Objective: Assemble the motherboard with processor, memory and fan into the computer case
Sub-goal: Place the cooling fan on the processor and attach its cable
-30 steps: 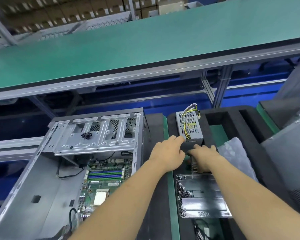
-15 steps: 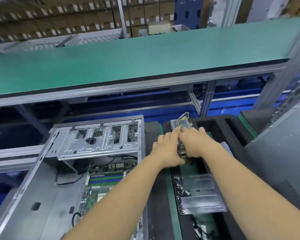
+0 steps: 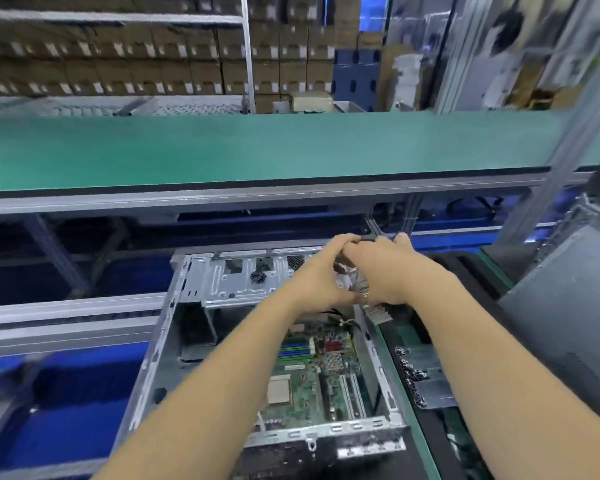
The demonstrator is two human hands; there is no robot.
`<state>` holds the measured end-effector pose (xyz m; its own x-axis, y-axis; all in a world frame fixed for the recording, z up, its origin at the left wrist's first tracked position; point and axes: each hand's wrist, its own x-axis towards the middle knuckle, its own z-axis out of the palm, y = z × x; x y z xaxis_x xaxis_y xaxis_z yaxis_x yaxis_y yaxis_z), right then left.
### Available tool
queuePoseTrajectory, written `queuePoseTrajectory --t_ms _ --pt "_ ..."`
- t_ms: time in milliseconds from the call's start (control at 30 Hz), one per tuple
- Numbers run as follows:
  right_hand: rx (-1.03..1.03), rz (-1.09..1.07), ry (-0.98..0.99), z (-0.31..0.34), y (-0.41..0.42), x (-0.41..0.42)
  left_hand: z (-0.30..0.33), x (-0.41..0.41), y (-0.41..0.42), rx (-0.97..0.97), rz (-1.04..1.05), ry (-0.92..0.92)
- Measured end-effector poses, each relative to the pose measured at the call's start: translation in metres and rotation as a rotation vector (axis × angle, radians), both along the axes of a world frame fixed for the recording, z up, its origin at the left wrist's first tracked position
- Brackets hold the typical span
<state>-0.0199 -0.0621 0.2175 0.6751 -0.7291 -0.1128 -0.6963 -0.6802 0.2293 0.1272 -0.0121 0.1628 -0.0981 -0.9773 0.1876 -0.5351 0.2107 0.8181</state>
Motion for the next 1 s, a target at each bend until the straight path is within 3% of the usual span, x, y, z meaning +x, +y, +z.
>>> queuePoseTrajectory --t_ms 400,700,1000 --pt "0.047 0.072 -0.048 0.014 0.048 0.08 -0.006 0.074 0.051 0.003 0.063 0.088" --pt "0.438 0.187 -0.353 -0.024 0.034 0.105 -0.013 0.119 0.062 0.199 0.089 -0.035" --pt "0.664 0.175 -0.465 -0.057 0.029 0.106 -0.028 0.126 0.071 0.273 0.138 -0.046"
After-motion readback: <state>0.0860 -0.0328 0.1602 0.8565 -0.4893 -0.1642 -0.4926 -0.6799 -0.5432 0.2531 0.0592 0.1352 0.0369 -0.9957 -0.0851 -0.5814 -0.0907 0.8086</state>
